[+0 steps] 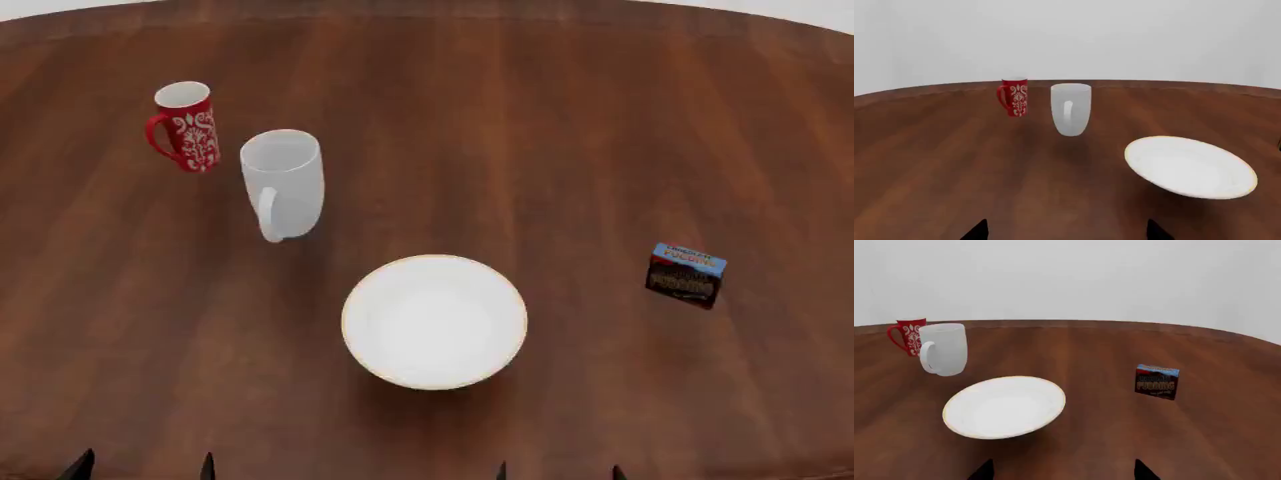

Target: Put the white mug on the plate.

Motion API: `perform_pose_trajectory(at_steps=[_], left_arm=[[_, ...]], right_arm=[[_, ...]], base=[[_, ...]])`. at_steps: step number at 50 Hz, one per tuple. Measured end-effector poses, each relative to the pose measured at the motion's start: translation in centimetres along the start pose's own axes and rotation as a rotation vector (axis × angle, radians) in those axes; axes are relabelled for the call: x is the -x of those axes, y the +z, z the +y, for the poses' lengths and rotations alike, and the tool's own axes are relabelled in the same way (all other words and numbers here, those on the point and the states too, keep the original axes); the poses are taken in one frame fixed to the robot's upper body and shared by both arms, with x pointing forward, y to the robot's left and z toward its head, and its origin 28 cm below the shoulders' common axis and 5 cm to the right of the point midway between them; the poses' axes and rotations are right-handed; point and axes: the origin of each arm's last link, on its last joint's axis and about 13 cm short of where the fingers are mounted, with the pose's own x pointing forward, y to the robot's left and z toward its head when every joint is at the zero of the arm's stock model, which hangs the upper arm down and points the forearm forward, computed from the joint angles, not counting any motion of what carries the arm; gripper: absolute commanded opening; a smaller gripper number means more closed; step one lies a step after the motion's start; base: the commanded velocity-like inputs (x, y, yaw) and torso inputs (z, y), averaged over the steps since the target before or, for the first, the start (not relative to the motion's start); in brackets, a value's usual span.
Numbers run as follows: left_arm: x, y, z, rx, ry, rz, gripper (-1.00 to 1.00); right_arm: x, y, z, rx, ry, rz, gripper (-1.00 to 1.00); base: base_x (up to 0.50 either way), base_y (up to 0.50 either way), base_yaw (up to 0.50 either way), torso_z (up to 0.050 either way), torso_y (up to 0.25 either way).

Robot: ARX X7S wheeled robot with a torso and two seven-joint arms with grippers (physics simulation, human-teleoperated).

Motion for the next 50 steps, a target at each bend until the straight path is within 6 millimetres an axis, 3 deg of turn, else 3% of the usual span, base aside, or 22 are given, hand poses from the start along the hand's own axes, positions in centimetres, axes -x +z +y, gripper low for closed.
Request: perform_pose_trajectory(at_steps=[17,50], left_arm=[[-0.2,0.1,-0.4,-0.006,-0.014,0.003,1.0],[0.1,2.2,-0.6,-0.044,-0.025,-0.049,1.0]], right_arm=[[0.4,0.0,-0.3,0.002,-0.019,-0.002,1.0],[0.8,0.3,-0.7,0.007,-0.028,-0.03,1.0]], base=[[0.0,0.0,0.0,0.0,0.0],[0.0,0.0,0.0,0.05,0.045]])
